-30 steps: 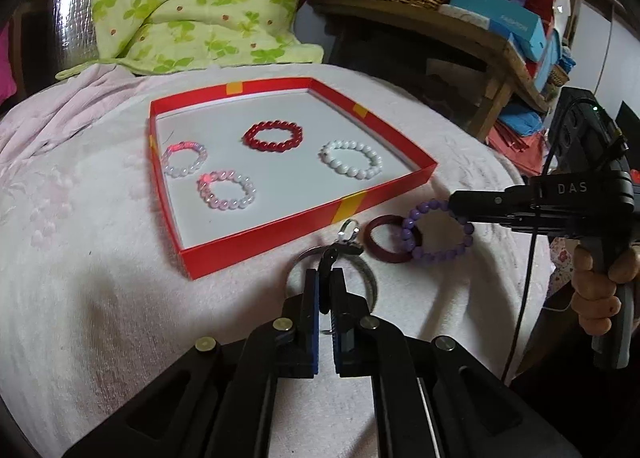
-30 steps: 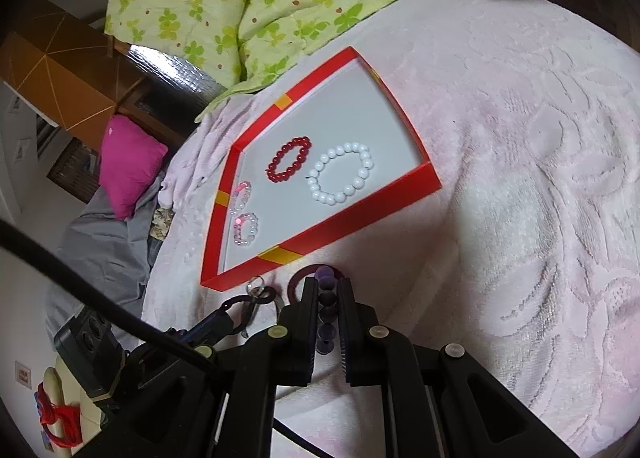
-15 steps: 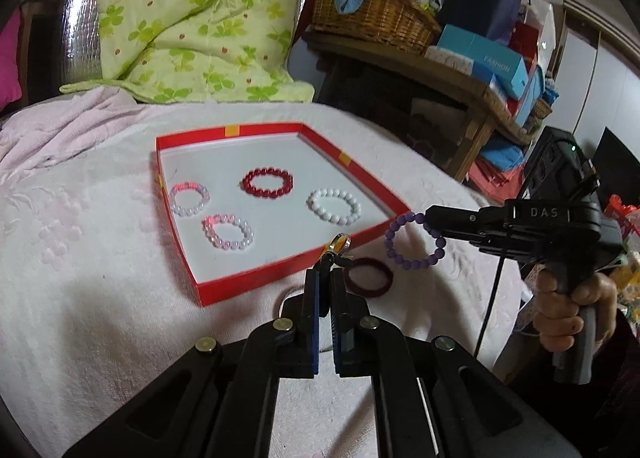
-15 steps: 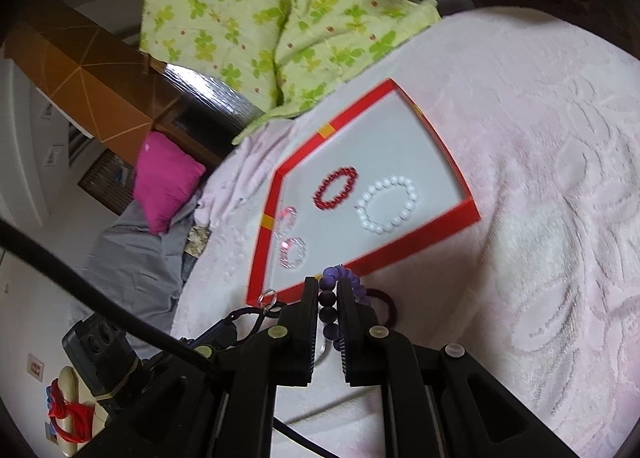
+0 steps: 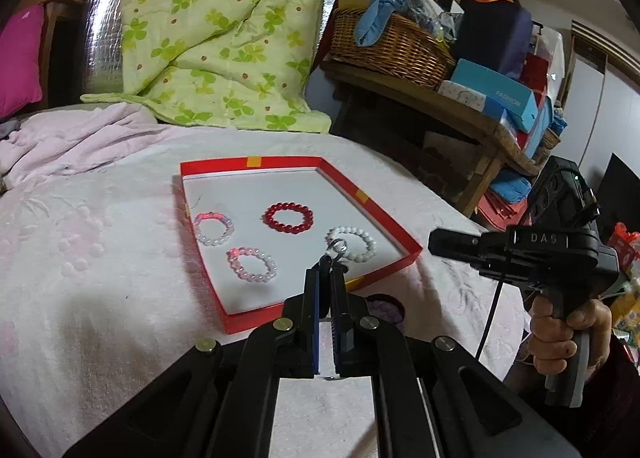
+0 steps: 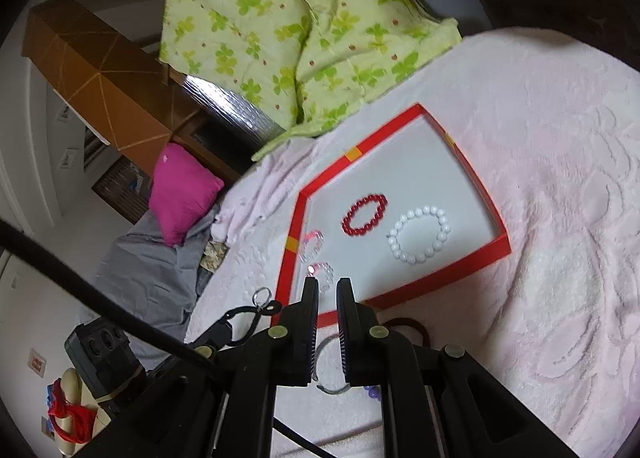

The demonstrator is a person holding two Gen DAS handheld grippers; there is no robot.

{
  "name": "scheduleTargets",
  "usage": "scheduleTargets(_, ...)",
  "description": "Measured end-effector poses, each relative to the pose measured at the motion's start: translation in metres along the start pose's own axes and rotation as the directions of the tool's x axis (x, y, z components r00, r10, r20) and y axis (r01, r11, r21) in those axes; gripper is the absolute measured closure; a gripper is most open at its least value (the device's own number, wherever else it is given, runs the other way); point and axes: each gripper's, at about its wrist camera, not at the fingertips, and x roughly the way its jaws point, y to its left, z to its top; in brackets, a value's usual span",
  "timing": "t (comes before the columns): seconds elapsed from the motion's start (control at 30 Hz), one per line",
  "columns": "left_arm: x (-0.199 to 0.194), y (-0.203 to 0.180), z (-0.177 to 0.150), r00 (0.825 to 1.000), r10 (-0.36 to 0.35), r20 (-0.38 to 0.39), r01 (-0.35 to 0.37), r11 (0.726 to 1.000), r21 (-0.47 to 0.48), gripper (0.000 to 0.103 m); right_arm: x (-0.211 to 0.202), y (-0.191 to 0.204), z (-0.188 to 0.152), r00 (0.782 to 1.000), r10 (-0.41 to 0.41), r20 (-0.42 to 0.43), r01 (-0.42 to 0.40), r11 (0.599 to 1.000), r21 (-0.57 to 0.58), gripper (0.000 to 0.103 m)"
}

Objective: Organize jewelry
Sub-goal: 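Carry the hair tie and purple bracelet toward the red tray with both tools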

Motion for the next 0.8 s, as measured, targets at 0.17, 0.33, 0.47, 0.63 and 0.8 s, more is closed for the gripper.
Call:
scheduleTargets(0.17,0.003,0.001,-0.004,0.999,0.03,-0.024,-0.03,1.0,0.009,0.098,0.017,-0.01,-0.006,0.99,-0.078,-0.118,0.079,0.997,0.001,0.088)
scheduleTargets(0.33,0.001,-0.002,-0.005,0.999,0.039,-0.023,-0.038,0.999,0.028,0.098,0.027,-0.026,-0.016,0.969,-0.095,-0.226,0.104,0.994,0.027,0.081)
scheduleTargets(0.47,0.0,-0.002,-0.005,0.999,0.039,-0.023,-0.038,0.999,0.025,0.098,0.029,-0.03,-0.022,0.96,-0.122,-0.25,0.127,0.992,0.002,0.07)
scheduleTargets(0.63,0.0,-0.004,-0.005,0.999,0.041,-0.023,-0.04,0.999,0.034,0.098,0.041,-0.024,-0.035,0.937,-0.18,-0.3,0.169,0.984,-0.062,0.07)
scheduleTargets(0.8,0.0,-0.002,-0.005,0.999,0.045,-0.022,-0.044,0.999,0.029,0.098,0.054,-0.014,-0.048,0.91,-0.275,-0.311,0.242,0.96,-0.141,0.079)
